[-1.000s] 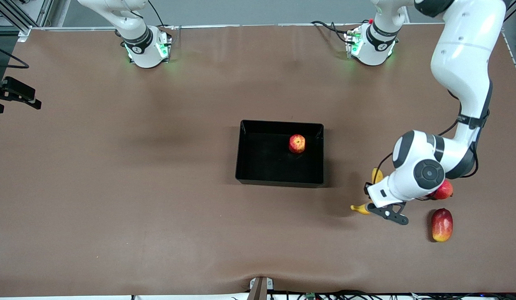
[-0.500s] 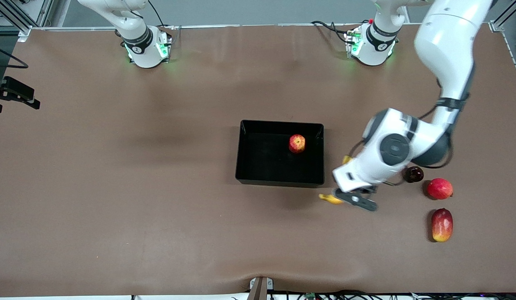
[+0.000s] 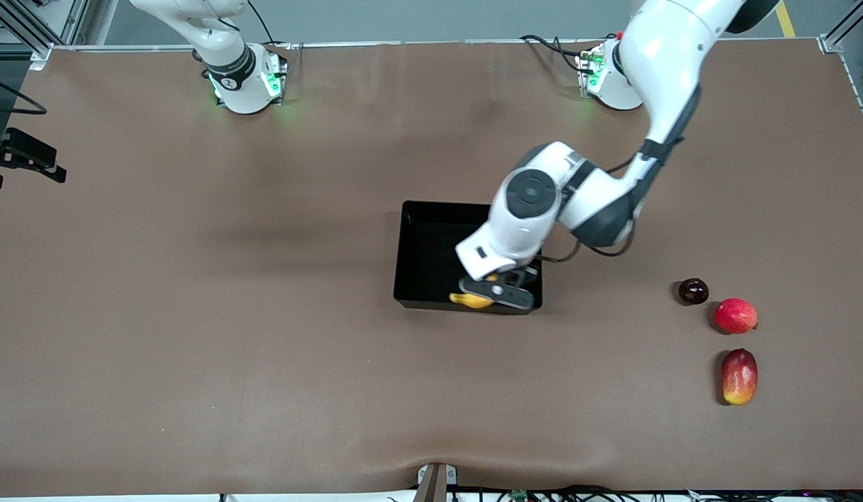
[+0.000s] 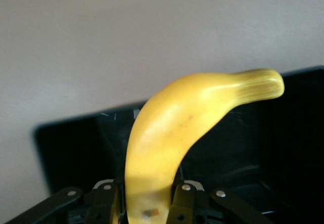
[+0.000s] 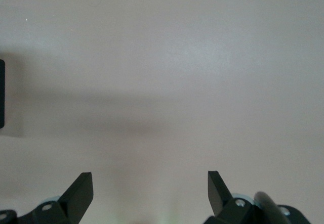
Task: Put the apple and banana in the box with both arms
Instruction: 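Lower the banana into the box beside the apple and open the left gripper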
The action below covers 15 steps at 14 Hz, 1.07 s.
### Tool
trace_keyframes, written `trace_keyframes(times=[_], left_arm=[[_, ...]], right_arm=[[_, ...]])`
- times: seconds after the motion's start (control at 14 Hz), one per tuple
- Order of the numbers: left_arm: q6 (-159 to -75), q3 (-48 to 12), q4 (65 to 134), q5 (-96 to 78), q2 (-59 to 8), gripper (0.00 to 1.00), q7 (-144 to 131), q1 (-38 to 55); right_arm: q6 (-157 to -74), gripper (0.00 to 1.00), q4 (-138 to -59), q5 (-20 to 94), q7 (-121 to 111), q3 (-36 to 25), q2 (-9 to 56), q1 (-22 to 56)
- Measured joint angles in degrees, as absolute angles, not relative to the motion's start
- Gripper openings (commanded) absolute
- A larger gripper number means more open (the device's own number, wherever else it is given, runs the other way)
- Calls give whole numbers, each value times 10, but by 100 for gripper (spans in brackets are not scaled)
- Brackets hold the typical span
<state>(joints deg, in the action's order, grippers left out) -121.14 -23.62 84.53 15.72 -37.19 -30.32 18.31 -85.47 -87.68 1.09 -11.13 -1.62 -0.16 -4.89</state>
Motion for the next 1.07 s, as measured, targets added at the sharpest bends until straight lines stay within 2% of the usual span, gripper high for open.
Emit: trace_keyframes(times=[0.29, 1.0, 1.07], left_arm=[[-1227, -222, 833, 157, -420, 0, -354, 239], [-1308, -196, 827, 157, -501, 0, -381, 267], [-1312, -193, 827, 157, -507, 7, -386, 271]], right_arm=[[-855, 100, -877, 11, -111, -17, -2, -49], [-855, 100, -877, 11, -110, -17, -2, -49], [-855, 100, -877, 11, -110, -17, -2, -49]])
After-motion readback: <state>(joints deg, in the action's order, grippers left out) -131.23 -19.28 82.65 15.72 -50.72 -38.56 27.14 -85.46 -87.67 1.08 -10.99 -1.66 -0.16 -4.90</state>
